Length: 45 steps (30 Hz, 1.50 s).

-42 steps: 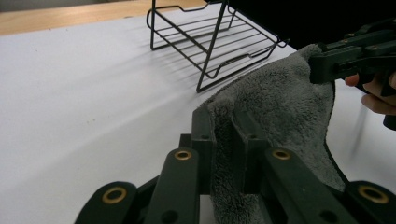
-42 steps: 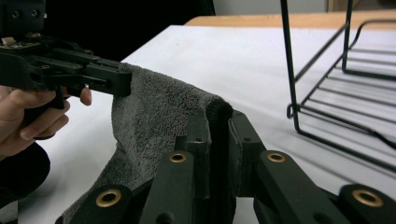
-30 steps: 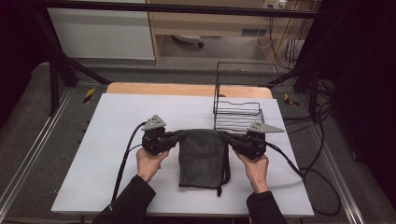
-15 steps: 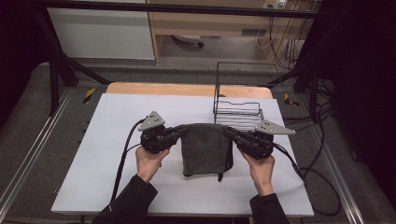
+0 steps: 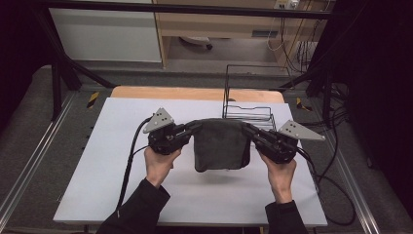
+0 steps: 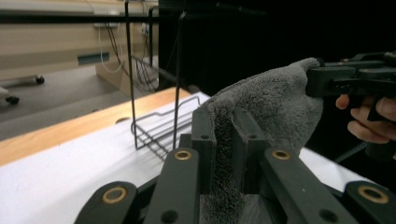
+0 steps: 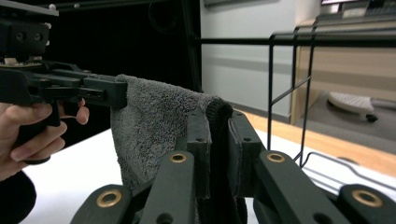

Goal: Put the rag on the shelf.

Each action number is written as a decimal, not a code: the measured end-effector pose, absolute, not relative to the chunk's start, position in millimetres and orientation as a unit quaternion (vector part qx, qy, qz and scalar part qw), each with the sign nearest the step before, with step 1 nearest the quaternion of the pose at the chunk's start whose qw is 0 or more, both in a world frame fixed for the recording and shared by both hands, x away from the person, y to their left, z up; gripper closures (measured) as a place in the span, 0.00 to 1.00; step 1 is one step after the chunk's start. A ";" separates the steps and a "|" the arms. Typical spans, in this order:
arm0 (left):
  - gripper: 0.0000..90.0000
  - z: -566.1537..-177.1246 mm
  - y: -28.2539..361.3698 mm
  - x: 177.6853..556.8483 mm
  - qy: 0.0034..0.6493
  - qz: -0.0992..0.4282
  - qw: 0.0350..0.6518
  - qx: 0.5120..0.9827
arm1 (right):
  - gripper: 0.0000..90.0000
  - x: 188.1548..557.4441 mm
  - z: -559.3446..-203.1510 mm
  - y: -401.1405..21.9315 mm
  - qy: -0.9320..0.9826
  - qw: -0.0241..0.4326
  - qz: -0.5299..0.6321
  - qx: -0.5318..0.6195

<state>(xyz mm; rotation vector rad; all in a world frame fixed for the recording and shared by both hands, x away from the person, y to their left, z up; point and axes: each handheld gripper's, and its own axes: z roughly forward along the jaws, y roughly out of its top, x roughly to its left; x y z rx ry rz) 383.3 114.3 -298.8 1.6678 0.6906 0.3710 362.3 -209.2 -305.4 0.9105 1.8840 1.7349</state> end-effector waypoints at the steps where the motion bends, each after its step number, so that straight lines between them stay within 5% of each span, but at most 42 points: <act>1: 0.89 -296.9 112.9 382.8 0.297 0.163 0.608 0.719 | 0.91 361.4 -303.5 -210.4 0.675 0.214 0.625 0.327; 45: 0.90 -211.0 59.2 405.8 0.257 0.198 0.713 0.622 | 0.91 361.1 -213.7 -240.6 0.574 0.340 0.676 0.312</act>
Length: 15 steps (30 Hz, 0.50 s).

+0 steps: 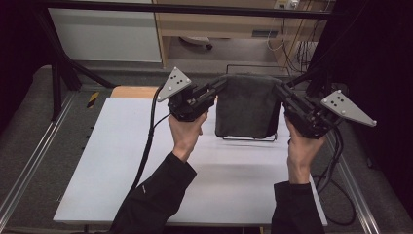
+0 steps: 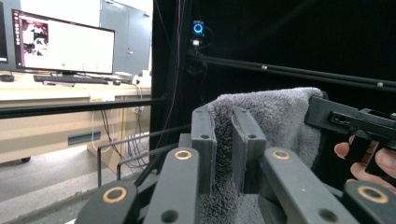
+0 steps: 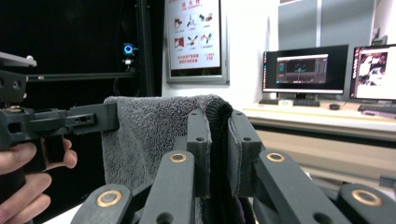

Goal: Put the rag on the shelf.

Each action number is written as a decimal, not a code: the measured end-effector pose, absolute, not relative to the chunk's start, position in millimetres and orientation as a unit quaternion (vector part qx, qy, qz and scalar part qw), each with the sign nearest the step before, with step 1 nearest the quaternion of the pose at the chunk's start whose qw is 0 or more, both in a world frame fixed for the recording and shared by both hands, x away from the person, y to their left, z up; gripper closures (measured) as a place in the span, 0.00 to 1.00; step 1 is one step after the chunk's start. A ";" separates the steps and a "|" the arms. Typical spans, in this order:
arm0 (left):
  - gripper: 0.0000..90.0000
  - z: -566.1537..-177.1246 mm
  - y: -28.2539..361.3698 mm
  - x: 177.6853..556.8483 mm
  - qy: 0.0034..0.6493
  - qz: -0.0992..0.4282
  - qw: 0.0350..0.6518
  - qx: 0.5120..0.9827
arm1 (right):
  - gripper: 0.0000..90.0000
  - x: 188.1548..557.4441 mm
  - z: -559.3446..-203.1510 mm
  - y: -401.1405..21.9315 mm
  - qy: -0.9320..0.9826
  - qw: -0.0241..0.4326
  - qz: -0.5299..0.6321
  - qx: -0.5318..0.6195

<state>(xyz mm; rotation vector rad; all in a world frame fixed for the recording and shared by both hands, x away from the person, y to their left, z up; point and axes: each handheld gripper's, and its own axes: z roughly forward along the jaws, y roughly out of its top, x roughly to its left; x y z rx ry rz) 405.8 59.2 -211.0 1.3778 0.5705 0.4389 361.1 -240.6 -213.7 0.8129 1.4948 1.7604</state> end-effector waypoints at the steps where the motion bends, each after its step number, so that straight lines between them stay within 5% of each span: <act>1: 0.90 -208.9 58.1 406.7 0.257 0.198 0.714 0.620 | 0.91 362.1 -210.6 -241.2 0.573 0.343 0.676 0.312; 15: 0.90 -170.5 41.5 424.6 0.248 0.213 0.727 0.604 | 0.91 378.3 -175.3 -250.5 0.551 0.373 0.678 0.313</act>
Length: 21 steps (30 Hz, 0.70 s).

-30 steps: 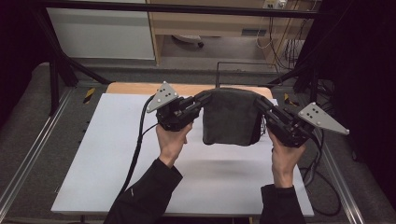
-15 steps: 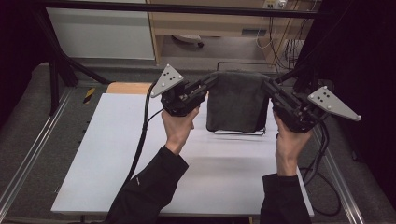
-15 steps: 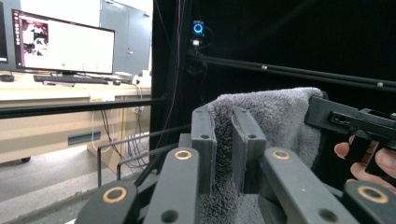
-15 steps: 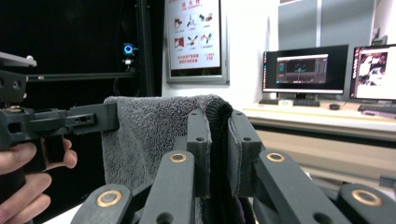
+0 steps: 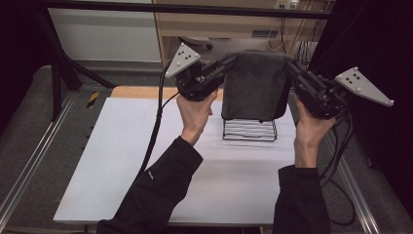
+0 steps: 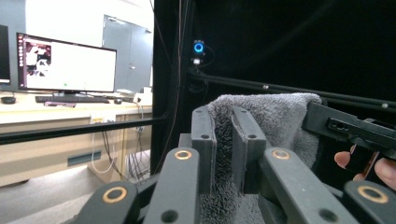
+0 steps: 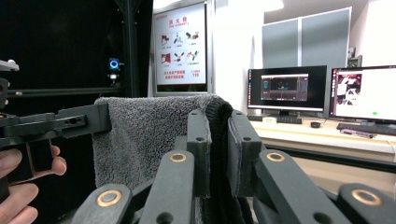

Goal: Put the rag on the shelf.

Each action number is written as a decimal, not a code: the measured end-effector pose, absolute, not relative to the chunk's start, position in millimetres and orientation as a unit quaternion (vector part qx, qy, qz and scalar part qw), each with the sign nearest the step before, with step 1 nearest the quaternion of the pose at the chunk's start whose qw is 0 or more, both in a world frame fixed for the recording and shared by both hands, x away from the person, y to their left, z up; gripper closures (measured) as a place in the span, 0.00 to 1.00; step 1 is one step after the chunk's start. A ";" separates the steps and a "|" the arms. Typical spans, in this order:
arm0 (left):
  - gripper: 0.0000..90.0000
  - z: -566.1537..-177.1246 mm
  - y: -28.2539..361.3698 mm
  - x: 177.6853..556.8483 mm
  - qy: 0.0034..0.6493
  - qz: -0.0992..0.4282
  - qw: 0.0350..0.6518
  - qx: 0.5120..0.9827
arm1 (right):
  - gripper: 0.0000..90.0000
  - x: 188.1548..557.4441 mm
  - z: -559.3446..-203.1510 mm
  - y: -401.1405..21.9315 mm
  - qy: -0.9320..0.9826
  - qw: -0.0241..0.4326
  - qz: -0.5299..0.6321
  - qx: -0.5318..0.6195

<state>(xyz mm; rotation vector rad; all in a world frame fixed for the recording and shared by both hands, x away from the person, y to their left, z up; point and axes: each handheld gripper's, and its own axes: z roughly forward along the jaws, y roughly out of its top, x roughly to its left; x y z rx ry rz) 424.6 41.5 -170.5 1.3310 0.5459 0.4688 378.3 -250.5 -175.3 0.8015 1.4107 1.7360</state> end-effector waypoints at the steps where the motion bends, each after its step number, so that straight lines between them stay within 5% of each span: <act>1: 0.89 -168.0 40.7 425.9 0.248 0.213 0.727 0.604 | 0.91 379.3 -172.8 -251.0 0.549 0.375 0.678 0.312; 21: 0.89 -127.4 23.0 458.9 0.255 0.200 0.737 0.593 | 0.91 412.7 -130.0 -263.7 0.538 0.393 0.672 0.324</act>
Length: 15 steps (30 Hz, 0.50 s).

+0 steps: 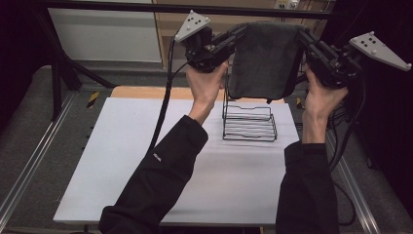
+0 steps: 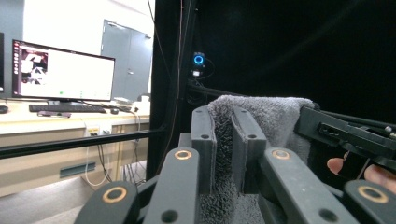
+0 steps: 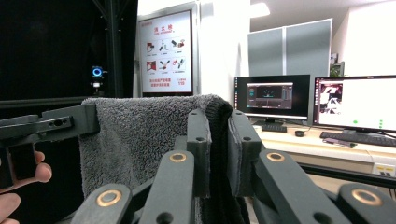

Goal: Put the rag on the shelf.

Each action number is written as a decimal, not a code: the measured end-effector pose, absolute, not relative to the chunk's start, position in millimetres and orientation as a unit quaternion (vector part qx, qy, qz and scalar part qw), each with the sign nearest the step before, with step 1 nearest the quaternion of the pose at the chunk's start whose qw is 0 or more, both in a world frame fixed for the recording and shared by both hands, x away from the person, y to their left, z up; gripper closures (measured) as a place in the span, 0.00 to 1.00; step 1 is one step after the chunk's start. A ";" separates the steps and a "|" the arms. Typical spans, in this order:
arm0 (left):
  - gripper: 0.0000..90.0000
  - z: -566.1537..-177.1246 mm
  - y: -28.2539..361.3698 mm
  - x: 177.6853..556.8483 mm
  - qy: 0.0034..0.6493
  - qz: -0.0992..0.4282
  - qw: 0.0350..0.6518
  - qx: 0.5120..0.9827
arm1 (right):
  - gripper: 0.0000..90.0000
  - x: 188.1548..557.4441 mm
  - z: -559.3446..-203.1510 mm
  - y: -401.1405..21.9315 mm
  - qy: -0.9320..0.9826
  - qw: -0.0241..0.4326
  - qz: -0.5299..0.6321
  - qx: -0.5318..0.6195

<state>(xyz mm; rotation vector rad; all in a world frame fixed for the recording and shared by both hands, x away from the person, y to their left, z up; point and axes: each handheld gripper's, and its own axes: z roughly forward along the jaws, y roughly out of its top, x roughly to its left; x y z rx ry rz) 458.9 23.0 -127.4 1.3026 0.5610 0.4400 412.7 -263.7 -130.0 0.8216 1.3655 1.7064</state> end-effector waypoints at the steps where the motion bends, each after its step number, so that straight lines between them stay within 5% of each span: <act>1: 0.89 -126.1 22.3 460.8 0.258 0.198 0.736 0.593 | 0.91 414.7 -128.5 -264.3 0.538 0.393 0.672 0.324; 15: 0.89 -105.5 11.9 478.7 0.256 0.213 0.736 0.590 | 0.91 439.5 -107.1 -272.4 0.533 0.399 0.671 0.326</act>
